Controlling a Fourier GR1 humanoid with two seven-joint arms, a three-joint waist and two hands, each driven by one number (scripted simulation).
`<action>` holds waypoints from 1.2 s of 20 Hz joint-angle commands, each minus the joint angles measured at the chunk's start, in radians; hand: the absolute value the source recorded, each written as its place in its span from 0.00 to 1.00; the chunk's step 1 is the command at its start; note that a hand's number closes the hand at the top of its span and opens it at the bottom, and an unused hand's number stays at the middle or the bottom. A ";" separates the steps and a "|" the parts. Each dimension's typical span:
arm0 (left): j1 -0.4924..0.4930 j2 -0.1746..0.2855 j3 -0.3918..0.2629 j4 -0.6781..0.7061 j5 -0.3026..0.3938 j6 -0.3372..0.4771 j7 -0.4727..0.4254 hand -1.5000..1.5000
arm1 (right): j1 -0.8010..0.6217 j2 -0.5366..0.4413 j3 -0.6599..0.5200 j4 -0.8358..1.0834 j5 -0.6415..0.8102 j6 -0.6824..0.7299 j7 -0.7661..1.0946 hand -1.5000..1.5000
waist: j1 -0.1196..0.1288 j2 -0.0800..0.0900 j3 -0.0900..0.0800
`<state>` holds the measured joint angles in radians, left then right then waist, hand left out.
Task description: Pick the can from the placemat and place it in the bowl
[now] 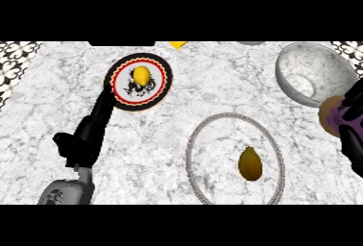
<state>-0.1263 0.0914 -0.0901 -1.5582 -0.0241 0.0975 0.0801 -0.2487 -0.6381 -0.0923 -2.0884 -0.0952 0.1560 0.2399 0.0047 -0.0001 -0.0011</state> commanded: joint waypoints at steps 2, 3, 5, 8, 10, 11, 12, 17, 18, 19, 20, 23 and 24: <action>0.000 -0.027 -0.015 -0.017 -0.017 0.018 0.015 0.50 | -0.231 -0.035 -0.010 0.173 0.031 0.011 0.106 1.00 | 0.010 0.002 0.000; -0.024 -0.013 -0.005 0.011 -0.019 -0.001 0.017 0.50 | -0.227 -0.009 0.004 0.163 0.044 0.014 0.121 1.00 | 0.004 0.001 0.001; 0.015 -0.056 -0.044 0.042 -0.067 0.045 -0.045 0.50 | -0.316 -0.034 -0.030 0.346 0.021 0.044 0.071 1.00 | 0.015 0.005 0.000; -0.028 -0.029 -0.017 0.014 -0.032 0.011 0.004 0.50 | -0.301 -0.072 0.006 0.405 0.204 0.033 -0.005 1.00 | 0.017 0.006 0.001; -0.002 -0.007 0.003 -0.043 -0.006 -0.007 0.037 0.50 | -0.319 -0.060 0.026 0.502 0.256 0.029 -0.058 1.00 | 0.019 0.004 0.001; 0.031 -0.011 -0.005 0.018 -0.009 -0.024 -0.049 0.50 | -0.327 -0.097 0.020 0.544 0.286 0.043 -0.100 1.00 | 0.020 0.007 0.001; -0.017 0.006 0.020 0.003 0.003 -0.027 -0.001 0.50 | -0.309 -0.114 0.036 0.551 0.349 0.025 -0.137 1.00 | 0.019 0.008 0.001; -0.007 -0.046 0.001 0.103 -0.011 -0.014 -0.096 0.50 | -0.426 -0.051 0.063 0.867 0.470 -0.076 -0.299 1.00 | 0.021 0.012 0.001; -0.045 -0.030 -0.010 0.016 -0.032 0.001 0.018 0.50 | -0.462 -0.049 0.058 0.942 0.483 -0.077 -0.332 1.00 | 0.023 0.008 0.002; -0.040 -0.032 -0.013 0.020 -0.034 -0.001 0.015 0.50 | -0.462 -0.053 0.050 0.986 0.500 -0.090 -0.364 1.00 | 0.020 0.008 0.002; -0.074 -0.065 -0.020 0.038 -0.034 0.021 0.026 0.50 | -0.507 -0.051 0.037 1.086 0.489 -0.086 -0.414 1.00 | 0.028 0.012 0.002; -0.004 0.007 0.016 -0.040 0.008 -0.045 0.035 0.50 | -0.502 -0.021 0.041 1.222 0.564 -0.193 -0.517 1.00 | 0.033 0.009 0.002; -0.020 -0.037 0.001 0.026 -0.020 -0.008 -0.011 0.50 | -0.554 -0.006 0.064 1.266 0.602 -0.201 -0.504 1.00 | 0.026 0.009 0.002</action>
<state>-0.1526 0.0671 -0.0888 -1.5428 -0.0398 0.0830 0.0801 -0.7270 -0.6720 -0.0427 -1.0083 0.4257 0.0185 -0.1824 0.0313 0.0098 0.0009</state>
